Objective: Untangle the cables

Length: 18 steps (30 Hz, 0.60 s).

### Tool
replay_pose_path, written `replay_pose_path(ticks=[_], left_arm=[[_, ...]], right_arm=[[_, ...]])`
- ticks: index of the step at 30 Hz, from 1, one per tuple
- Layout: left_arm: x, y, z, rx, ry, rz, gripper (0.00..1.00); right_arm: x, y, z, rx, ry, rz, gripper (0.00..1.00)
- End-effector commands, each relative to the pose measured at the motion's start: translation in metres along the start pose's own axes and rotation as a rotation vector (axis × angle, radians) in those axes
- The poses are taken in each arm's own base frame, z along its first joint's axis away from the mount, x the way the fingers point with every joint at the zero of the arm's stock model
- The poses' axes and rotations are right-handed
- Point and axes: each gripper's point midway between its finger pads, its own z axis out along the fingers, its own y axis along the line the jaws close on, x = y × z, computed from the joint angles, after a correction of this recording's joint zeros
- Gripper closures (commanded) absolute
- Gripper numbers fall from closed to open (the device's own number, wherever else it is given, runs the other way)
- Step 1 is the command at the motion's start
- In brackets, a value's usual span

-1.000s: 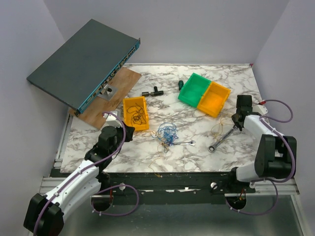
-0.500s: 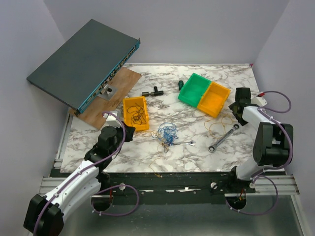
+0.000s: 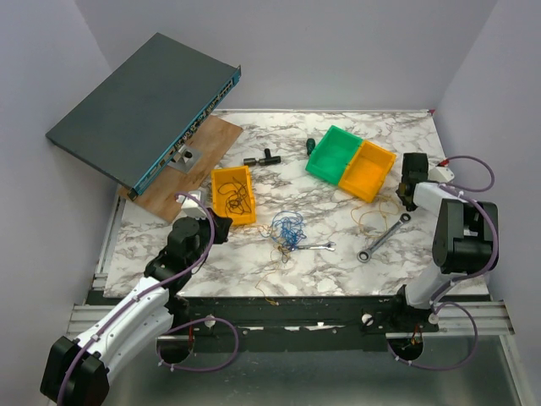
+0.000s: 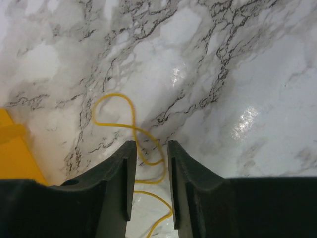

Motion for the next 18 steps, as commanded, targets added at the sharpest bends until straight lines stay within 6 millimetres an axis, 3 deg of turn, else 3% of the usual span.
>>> replay_pose_path(ticks=[1,2,4,12,15,16,18], left_arm=[[-0.005,-0.005,-0.002,0.023,-0.014,0.008,1.0],[-0.005,-0.005,-0.002,0.023,-0.014,0.008,1.0],[-0.005,-0.004,-0.002,0.023,-0.013,0.008,1.0],[-0.005,-0.005,-0.001,0.026,-0.012,0.008,1.0],[-0.005,-0.005,-0.001,0.025,-0.013,0.008,1.0],[-0.005,-0.004,-0.001,0.022,-0.012,0.009,1.0],[-0.005,-0.004,-0.001,0.021,-0.015,0.01,1.0]], right_arm=[[0.004,-0.012,0.006,0.038,-0.019,0.032,0.77],[0.002,-0.012,0.004,0.035,-0.024,0.037,0.84],[0.0,-0.012,-0.002,0.021,-0.021,0.042,0.88],[0.004,-0.009,-0.038,-0.103,0.035,0.067,0.88],[0.007,-0.005,-0.049,-0.145,0.068,0.084,0.75],[0.008,-0.005,-0.052,-0.153,0.078,0.098,0.61],[0.01,-0.001,-0.056,-0.18,0.098,0.113,0.24]])
